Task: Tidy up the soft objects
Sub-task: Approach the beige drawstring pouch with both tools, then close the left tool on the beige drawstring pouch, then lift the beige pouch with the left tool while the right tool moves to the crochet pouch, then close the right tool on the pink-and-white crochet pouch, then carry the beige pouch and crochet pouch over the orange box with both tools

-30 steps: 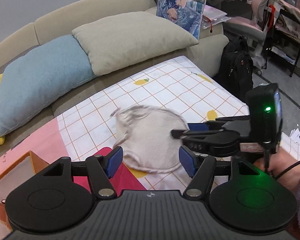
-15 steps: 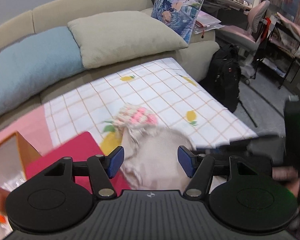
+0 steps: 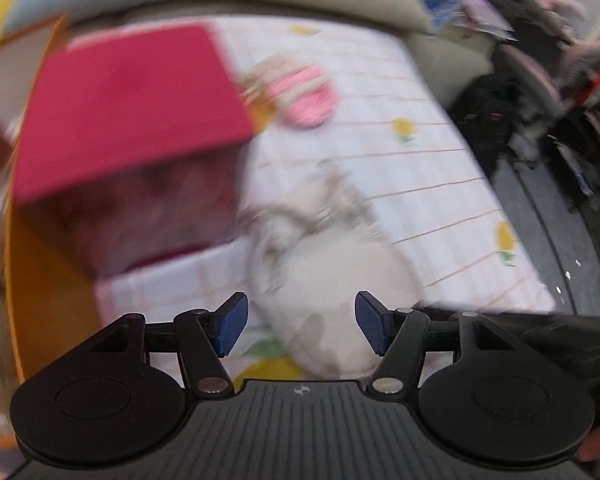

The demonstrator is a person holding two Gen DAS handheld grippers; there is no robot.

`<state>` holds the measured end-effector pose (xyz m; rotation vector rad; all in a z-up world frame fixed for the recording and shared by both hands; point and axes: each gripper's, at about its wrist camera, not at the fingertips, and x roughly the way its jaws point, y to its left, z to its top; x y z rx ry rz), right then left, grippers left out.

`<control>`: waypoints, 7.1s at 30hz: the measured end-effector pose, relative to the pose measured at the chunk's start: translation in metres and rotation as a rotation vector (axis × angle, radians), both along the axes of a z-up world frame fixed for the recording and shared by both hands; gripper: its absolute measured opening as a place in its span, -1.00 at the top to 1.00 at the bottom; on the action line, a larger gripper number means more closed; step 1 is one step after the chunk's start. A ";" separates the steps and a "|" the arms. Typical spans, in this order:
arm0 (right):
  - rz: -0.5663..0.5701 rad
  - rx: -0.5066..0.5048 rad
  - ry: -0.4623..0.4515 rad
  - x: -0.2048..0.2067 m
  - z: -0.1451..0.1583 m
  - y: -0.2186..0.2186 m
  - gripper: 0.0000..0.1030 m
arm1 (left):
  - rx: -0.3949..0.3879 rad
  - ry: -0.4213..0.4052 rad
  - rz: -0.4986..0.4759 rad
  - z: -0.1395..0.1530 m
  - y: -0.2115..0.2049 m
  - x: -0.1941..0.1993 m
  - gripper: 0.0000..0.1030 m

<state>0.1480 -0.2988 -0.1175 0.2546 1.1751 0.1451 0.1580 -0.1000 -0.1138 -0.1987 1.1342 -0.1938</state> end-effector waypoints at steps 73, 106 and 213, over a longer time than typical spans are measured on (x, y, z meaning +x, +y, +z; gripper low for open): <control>0.007 0.141 -0.098 0.020 -0.001 -0.015 0.55 | 0.116 -0.240 -0.263 -0.007 -0.043 -0.004 0.60; 0.410 -0.245 -0.467 0.181 -0.033 0.077 -0.85 | 0.109 -0.337 -0.039 0.078 0.026 0.084 0.59; 0.719 -0.140 -0.322 0.039 0.054 0.316 0.77 | 0.375 -0.120 0.106 0.040 0.204 -0.034 0.01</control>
